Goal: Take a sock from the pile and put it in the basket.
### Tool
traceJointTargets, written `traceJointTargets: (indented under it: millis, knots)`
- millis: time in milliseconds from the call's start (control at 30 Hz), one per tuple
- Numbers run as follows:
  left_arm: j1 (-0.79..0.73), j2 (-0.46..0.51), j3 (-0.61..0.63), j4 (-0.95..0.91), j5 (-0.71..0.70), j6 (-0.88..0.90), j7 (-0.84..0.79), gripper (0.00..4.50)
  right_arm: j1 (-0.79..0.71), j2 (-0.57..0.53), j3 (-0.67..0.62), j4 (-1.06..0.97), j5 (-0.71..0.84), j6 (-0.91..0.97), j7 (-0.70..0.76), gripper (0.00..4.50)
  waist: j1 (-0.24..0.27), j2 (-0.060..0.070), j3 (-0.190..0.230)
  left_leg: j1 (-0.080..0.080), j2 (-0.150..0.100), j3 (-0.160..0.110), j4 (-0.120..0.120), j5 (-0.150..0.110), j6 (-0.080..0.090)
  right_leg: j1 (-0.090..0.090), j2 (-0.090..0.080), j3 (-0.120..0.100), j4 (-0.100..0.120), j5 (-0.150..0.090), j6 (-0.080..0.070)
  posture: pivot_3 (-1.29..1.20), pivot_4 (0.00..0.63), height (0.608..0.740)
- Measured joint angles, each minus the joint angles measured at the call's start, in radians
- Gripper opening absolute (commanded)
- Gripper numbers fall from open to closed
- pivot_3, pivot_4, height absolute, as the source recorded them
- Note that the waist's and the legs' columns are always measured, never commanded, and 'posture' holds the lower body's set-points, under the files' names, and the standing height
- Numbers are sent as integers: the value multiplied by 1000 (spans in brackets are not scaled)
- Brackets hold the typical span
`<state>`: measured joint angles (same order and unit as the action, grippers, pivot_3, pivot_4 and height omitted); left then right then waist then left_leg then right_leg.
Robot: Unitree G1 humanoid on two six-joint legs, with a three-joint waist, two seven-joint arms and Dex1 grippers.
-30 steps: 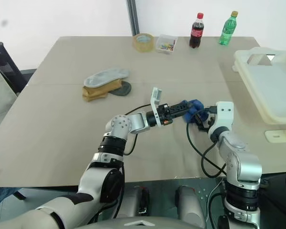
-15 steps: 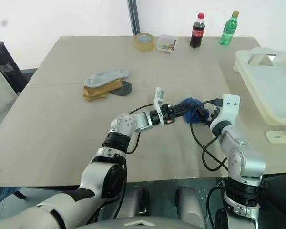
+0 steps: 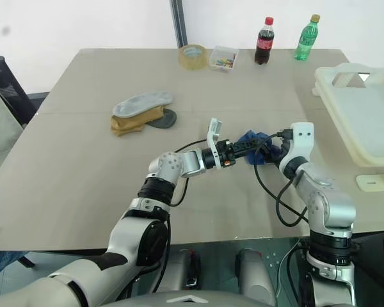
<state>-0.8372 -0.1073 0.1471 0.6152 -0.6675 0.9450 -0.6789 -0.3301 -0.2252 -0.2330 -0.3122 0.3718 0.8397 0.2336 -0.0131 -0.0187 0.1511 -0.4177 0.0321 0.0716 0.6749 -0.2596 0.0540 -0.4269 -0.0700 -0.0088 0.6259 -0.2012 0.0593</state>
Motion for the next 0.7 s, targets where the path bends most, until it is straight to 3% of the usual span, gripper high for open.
traceJointTargets:
  millis: [300, 700]
  knots:
    - [2, -1, 0, -4, 1, -8, -17, 3570, 0, -75, 22, 9, 34, -17, 88, 4444, 1, 0, 0, 0, 0, 0, 0, 0, 0, 0, 0, 0, 0, 0, 0, 0, 150, 740]
    - [42, 7, -31, -44, 8, 23, -27, 3570, -7, -88, 51, 135, 52, -22, 150, 4444, 1, 0, 0, 0, 0, 0, 0, 0, 0, 0, 0, 0, 0, 0, 0, 0, 150, 740]
